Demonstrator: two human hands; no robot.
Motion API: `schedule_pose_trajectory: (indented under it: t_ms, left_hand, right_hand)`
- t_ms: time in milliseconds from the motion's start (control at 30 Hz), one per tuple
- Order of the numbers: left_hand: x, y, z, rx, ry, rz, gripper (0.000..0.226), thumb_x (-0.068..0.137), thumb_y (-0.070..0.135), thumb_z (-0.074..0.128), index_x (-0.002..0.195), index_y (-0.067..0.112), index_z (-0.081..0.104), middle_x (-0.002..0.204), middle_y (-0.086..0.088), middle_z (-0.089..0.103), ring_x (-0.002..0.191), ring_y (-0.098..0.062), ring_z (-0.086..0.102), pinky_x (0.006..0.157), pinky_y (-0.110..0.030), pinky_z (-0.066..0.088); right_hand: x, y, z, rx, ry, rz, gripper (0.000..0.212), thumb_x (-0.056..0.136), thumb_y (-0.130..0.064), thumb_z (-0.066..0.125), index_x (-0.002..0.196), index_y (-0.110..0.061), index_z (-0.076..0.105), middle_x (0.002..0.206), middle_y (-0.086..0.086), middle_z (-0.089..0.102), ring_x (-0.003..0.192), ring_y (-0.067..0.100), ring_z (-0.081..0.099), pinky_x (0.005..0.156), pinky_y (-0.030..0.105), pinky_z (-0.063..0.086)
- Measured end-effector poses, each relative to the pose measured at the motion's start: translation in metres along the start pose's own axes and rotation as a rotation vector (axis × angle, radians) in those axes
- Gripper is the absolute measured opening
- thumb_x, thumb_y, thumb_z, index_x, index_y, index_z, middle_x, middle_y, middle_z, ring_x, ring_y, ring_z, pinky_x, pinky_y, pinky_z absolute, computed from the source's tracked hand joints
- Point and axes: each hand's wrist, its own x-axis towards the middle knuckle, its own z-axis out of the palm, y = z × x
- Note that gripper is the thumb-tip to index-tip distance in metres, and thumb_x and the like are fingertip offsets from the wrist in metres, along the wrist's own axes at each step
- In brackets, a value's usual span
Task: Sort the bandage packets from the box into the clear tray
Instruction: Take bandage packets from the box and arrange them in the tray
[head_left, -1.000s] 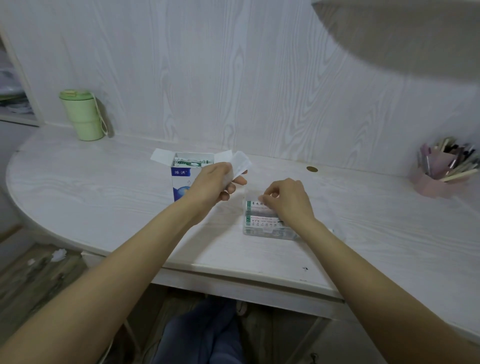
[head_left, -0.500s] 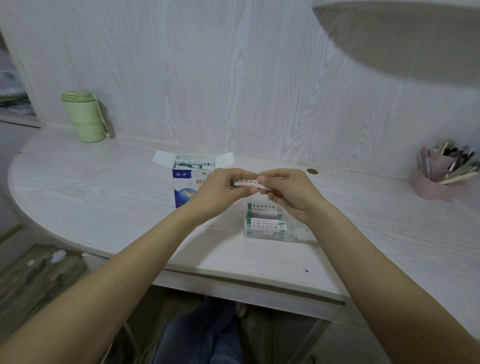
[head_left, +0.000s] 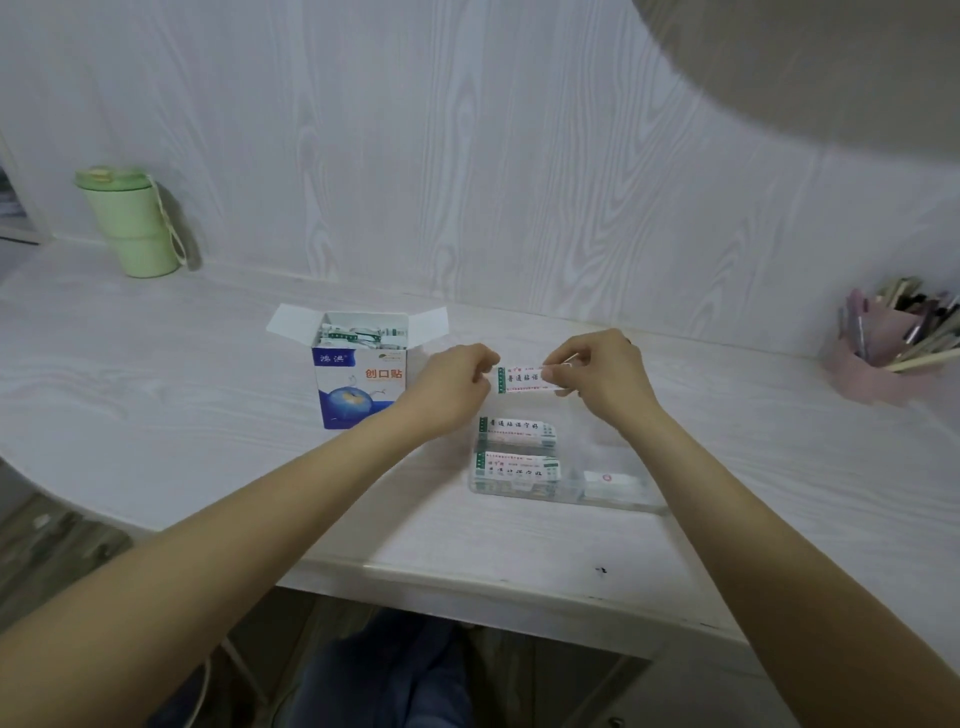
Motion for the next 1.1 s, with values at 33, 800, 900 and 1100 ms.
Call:
schedule_pose_trajectory:
  t_ms: [33,800,900,1100]
  left_hand:
    - [0.001,-0.002,0.003,0.051,-0.045,-0.019,0.043,0.095,0.002,0.041,0.138,0.009,0.044,0.140,-0.009,0.047,0.128,-0.021,0.044,0.104,-0.026,0.032]
    - [0.012,-0.025,0.001,-0.010,-0.096,-0.080,0.063,0.078,-0.017,0.030,0.126,0.011,0.059,0.131,-0.012,0.056,0.123,-0.019,0.051,0.104,-0.028,0.039]
    - [0.010,-0.022,-0.001,0.079,-0.122,-0.041,0.061,0.080,-0.017,0.030,0.126,0.011,0.059,0.134,-0.012,0.053,0.125,-0.021,0.049,0.104,-0.027,0.038]
    - [0.015,-0.020,0.000,0.233,-0.164,0.034,0.058,0.082,-0.015,0.036,0.119,0.018,0.066,0.129,-0.012,0.046,0.120,-0.026,0.048,0.097,-0.028,0.039]
  right_hand:
    - [0.003,0.004,0.002,-0.030,-0.014,0.021,0.002,0.080,-0.006,0.073,0.081,-0.004,0.072,0.058,0.000,0.057,0.057,0.012,0.062,0.046,0.007,0.039]
    - [0.031,-0.011,0.047,-0.730,-0.291,-0.039,0.022,0.082,-0.004,0.056,0.098,-0.012,0.069,0.100,0.009,0.066,0.087,0.029,0.064,0.065,0.032,0.048]
    - [0.028,-0.011,0.044,-0.645,-0.351,-0.093,0.020,0.088,-0.009,0.055,0.099,-0.011,0.071,0.097,0.009,0.069,0.085,0.027,0.065,0.071,0.034,0.052]
    - [0.020,-0.012,0.024,-0.472,-0.402,-0.157,0.026,0.092,-0.003,0.050,0.105,-0.009,0.071,0.105,0.004,0.069,0.084,0.011,0.058,0.073,0.020,0.040]
